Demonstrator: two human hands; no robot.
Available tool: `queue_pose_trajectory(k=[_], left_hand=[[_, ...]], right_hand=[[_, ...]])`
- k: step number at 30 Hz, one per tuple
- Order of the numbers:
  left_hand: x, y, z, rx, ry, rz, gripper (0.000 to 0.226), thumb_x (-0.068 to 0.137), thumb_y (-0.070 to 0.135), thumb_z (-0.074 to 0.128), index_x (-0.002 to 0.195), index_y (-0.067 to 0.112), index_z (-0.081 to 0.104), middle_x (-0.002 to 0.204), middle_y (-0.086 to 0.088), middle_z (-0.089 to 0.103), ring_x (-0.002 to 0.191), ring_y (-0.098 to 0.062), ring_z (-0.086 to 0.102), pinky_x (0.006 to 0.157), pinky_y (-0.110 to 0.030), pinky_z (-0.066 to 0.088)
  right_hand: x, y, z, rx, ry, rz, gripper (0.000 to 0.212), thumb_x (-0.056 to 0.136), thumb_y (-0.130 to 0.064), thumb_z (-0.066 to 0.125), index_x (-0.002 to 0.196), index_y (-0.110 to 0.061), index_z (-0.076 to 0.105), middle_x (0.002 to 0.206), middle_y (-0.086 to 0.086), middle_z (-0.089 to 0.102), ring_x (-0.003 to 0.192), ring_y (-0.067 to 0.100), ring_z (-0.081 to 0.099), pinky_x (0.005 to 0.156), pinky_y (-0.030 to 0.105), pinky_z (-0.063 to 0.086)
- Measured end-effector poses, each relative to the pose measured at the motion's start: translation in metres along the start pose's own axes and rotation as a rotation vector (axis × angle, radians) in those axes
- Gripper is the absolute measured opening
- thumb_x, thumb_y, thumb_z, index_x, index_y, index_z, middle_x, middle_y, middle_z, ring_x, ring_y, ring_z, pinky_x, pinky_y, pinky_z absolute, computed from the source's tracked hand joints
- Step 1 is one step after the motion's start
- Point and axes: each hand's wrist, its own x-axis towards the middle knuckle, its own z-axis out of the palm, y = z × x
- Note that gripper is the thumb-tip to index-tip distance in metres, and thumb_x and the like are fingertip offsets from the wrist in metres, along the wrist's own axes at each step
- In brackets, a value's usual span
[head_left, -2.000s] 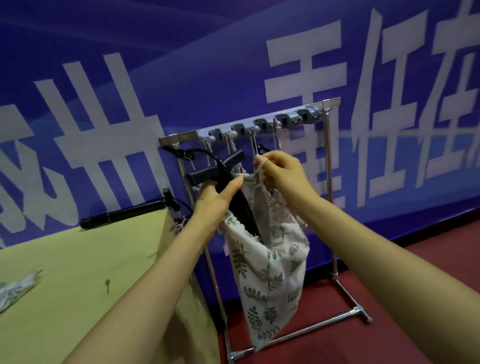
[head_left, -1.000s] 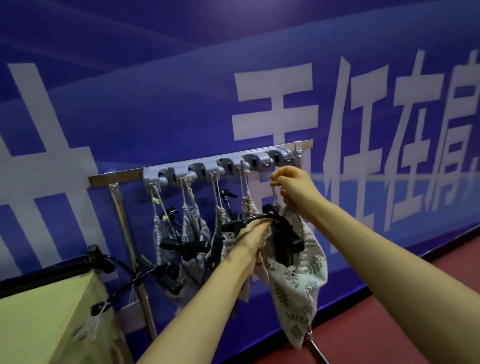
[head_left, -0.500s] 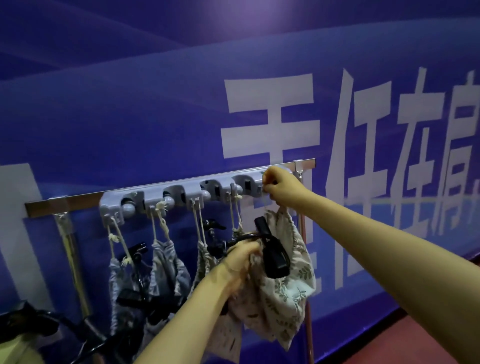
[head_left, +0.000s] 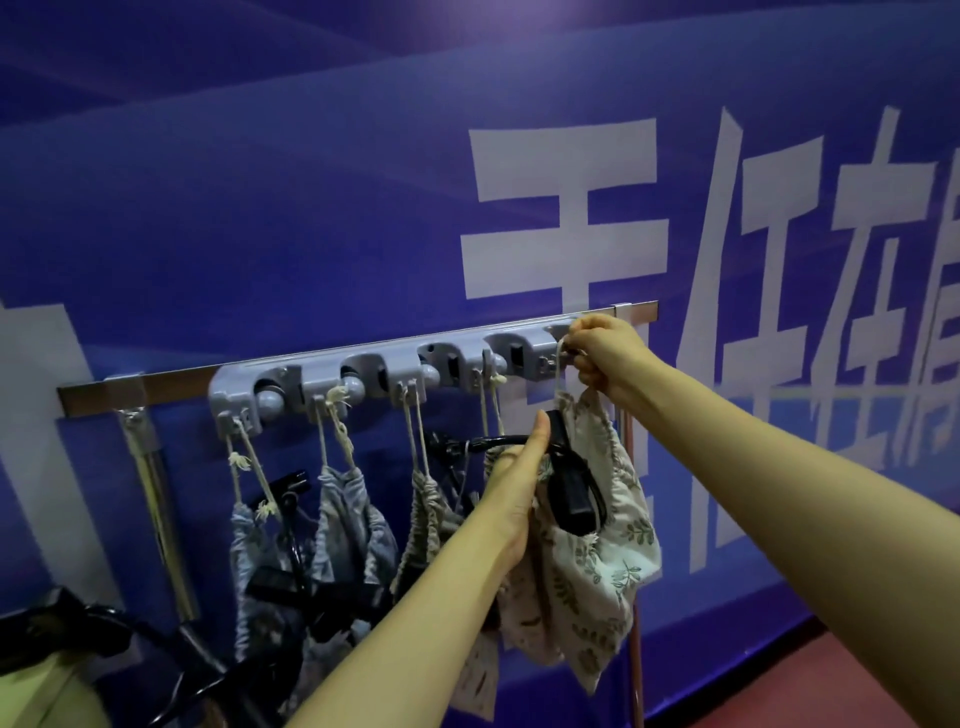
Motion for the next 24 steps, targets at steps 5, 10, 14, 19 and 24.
queue_pose_trajectory(k=[5, 10, 14, 19, 24], left_hand=[[0.003, -0.002, -0.007, -0.042, 0.012, -0.055, 0.061, 0.078, 0.070, 0.049, 0.090, 0.014, 0.071, 0.088, -0.004, 0.073, 0.093, -0.023, 0.067, 0.092, -0.039, 0.050], [0.000, -0.017, -0.014, 0.050, 0.109, -0.151, 0.121, 0.036, 0.098, 0.040, 0.120, 0.012, 0.059, 0.116, -0.009, 0.065, 0.103, -0.028, 0.063, 0.095, -0.043, 0.049], [-0.016, -0.019, -0.014, 0.137, 0.117, -0.156, 0.097, 0.067, 0.087, 0.033, 0.128, 0.015, 0.054, 0.125, -0.009, 0.060, 0.112, -0.028, 0.057, 0.095, -0.036, 0.045], [-0.043, -0.032, -0.028, 0.196, 0.163, -0.178, 0.058, 0.090, 0.057, 0.044, 0.106, 0.006, 0.065, 0.103, -0.015, 0.068, 0.092, -0.029, 0.064, 0.081, -0.033, 0.048], [-0.125, -0.004, -0.063, 0.113, 0.164, -0.242, 0.049, 0.095, 0.051, 0.036, 0.084, 0.011, 0.062, 0.077, -0.009, 0.064, 0.063, -0.021, 0.060, 0.059, -0.026, 0.052]], right_hand=[[-0.001, 0.009, 0.003, 0.043, 0.002, 0.023, 0.027, 0.091, 0.008, 0.042, 0.076, -0.011, 0.052, 0.067, 0.008, 0.048, 0.050, 0.012, 0.042, 0.043, 0.020, 0.036], [-0.005, 0.034, 0.012, 0.101, 0.117, 0.038, 0.021, 0.094, 0.003, 0.039, 0.091, -0.010, 0.055, 0.079, 0.010, 0.055, 0.061, 0.017, 0.051, 0.056, 0.026, 0.044], [-0.045, 0.059, 0.028, -0.165, 0.228, -0.086, 0.020, 0.099, -0.018, 0.041, 0.116, -0.014, 0.050, 0.105, 0.003, 0.056, 0.097, 0.019, 0.056, 0.083, 0.035, 0.046], [-0.101, 0.060, 0.046, -0.319, 0.160, -0.151, 0.031, 0.100, -0.030, 0.041, 0.124, -0.013, 0.049, 0.124, 0.002, 0.045, 0.112, 0.018, 0.050, 0.094, 0.032, 0.042], [-0.169, 0.032, 0.086, -0.315, 0.057, -0.186, 0.022, 0.100, -0.026, 0.041, 0.108, -0.010, 0.053, 0.111, 0.007, 0.055, 0.101, 0.021, 0.052, 0.084, 0.029, 0.039]])
